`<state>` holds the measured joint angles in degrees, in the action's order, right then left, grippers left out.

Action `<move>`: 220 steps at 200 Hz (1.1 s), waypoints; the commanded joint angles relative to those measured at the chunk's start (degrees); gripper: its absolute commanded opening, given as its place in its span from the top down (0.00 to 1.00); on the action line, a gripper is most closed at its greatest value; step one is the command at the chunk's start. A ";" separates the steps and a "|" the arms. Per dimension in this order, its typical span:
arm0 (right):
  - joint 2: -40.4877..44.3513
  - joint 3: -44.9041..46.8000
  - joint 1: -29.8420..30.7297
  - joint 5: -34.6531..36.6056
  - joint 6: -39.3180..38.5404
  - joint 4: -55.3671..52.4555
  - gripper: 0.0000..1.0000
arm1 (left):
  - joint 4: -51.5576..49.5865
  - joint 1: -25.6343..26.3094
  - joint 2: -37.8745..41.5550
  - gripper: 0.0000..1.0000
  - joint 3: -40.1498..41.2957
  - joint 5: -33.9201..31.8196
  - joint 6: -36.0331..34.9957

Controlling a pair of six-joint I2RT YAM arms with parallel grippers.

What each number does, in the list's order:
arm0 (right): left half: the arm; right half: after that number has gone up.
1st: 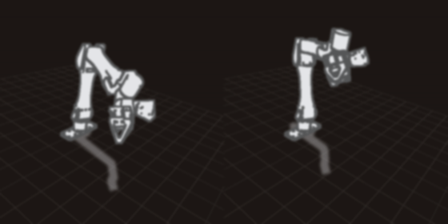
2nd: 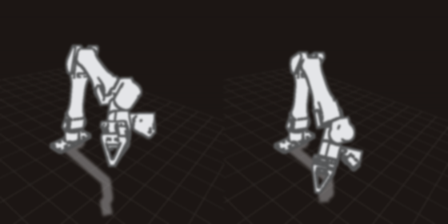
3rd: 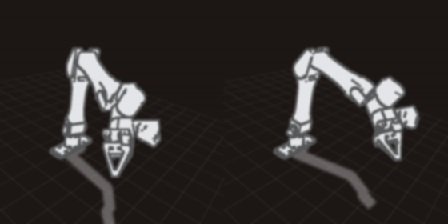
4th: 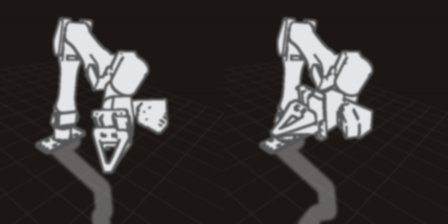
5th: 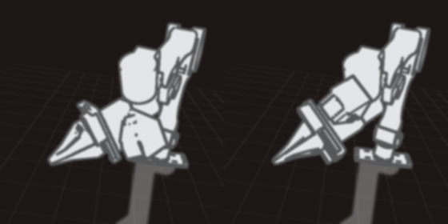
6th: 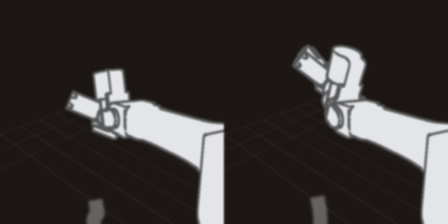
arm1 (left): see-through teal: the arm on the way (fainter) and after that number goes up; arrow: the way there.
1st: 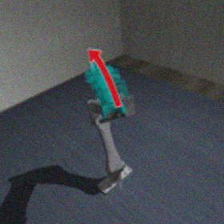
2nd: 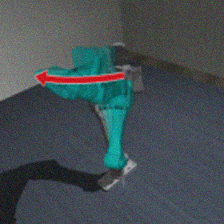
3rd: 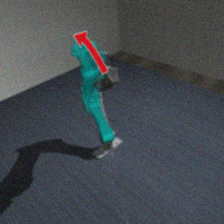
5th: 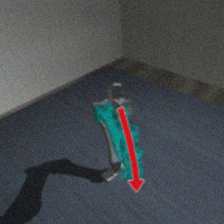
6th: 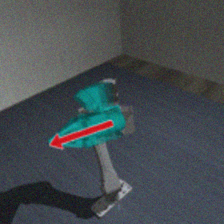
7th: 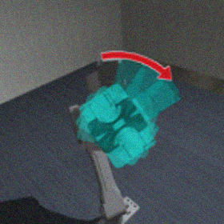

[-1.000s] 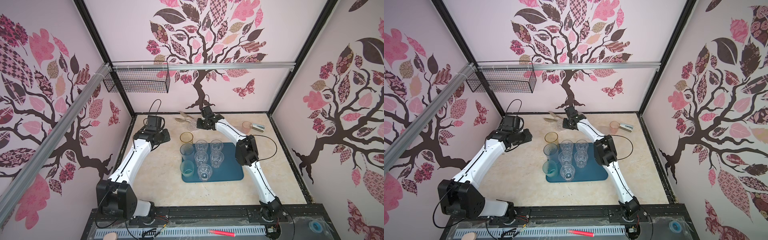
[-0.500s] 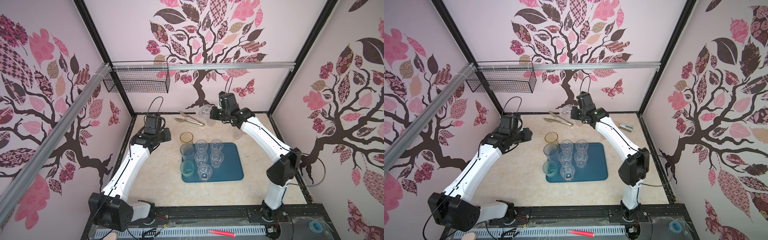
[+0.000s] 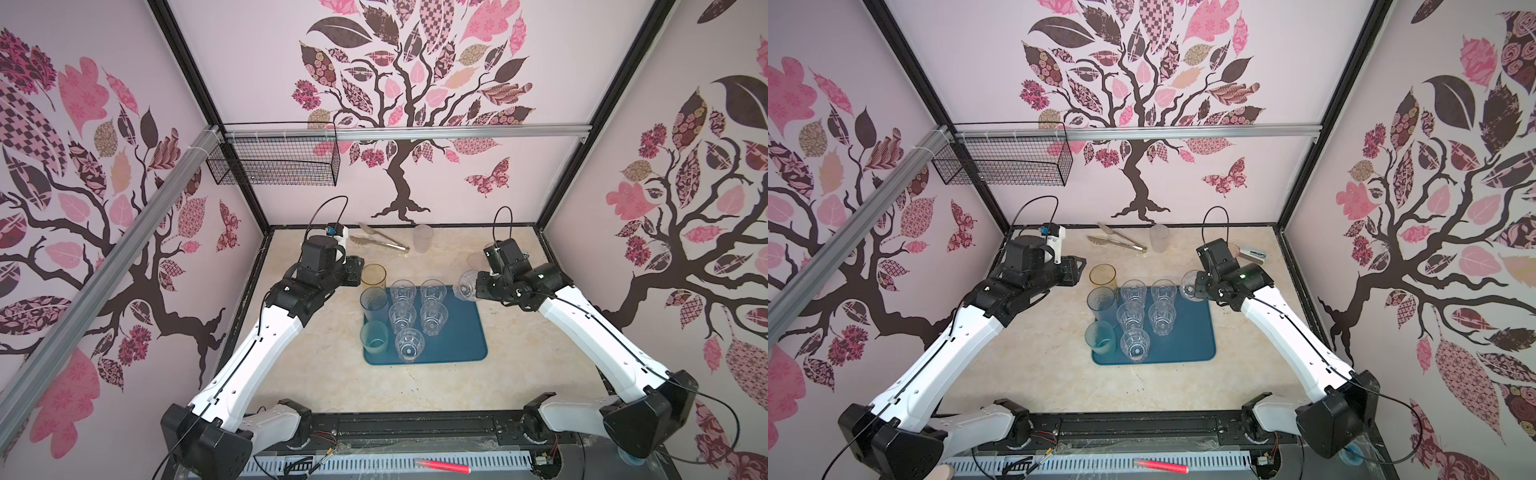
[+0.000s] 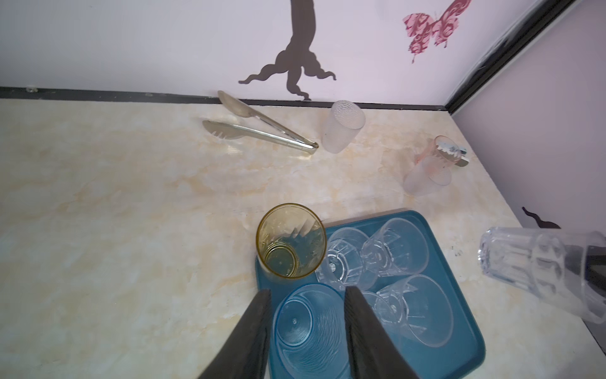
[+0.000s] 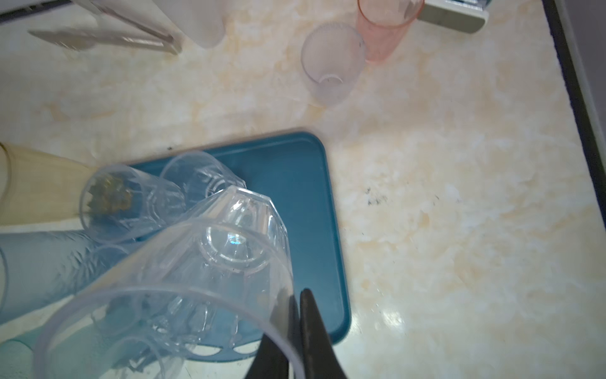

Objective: Place the glasses into the tray
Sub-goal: Place the glass on the tray.

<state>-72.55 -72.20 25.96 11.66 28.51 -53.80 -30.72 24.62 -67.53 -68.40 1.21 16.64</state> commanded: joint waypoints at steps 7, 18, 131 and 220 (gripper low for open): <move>4.28 4.93 0.39 -1.79 1.95 -8.18 1.00 | 5.68 1.61 1.38 0.60 5.36 2.28 0.58; 4.63 7.58 1.82 -2.49 3.29 -8.58 1.00 | 7.03 1.67 2.19 0.60 7.00 2.22 1.58; -4.83 18.11 18.43 -3.18 15.55 4.86 1.00 | 8.83 1.66 2.57 0.60 9.54 0.31 0.89; -13.08 15.33 21.90 -4.19 15.24 7.83 0.97 | 8.79 1.73 2.35 0.60 9.84 0.12 0.49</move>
<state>-82.94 -55.64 46.83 8.05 43.70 -45.47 -22.79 26.24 -65.41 -60.20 1.61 17.82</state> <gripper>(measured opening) 0.090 0.404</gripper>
